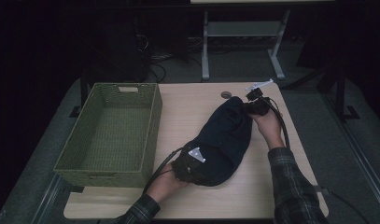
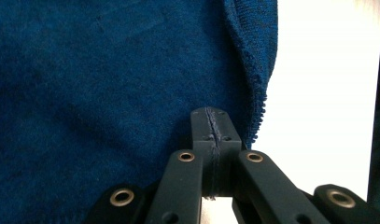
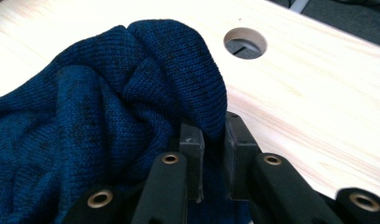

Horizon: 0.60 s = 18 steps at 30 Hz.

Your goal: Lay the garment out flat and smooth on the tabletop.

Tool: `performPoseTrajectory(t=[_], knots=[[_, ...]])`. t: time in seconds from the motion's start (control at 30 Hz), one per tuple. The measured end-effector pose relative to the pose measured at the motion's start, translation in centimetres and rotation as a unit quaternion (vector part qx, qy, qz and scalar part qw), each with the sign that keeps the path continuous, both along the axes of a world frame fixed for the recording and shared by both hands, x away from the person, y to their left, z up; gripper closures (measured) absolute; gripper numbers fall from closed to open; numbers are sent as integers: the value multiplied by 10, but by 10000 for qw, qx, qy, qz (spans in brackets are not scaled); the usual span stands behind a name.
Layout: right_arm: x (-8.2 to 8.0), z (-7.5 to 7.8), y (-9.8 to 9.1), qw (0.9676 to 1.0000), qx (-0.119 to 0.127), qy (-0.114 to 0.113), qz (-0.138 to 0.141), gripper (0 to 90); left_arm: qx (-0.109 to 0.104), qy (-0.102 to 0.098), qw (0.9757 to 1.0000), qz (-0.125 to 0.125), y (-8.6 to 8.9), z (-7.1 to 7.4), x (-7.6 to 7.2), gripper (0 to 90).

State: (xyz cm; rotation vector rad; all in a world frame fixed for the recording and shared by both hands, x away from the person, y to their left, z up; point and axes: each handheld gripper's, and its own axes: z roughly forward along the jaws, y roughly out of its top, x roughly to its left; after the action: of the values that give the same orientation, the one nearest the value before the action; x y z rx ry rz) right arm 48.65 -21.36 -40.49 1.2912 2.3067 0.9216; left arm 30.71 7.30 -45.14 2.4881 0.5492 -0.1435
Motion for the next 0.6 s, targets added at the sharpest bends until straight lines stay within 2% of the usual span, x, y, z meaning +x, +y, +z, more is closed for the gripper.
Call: performPoseTrajectory(t=[0.27,0.43,0.6], knots=[[13,-29,18,9998,-55,170,13,781,-9,10,10000,-1,0,0,0,900],[19,-44,24,9997,17,230,-70,754,11,19,10000,-25,0,0,1,900],[17,-39,20,9998,-13,120,-160,621,-6,53,10000,-28,0,0,2,900]])
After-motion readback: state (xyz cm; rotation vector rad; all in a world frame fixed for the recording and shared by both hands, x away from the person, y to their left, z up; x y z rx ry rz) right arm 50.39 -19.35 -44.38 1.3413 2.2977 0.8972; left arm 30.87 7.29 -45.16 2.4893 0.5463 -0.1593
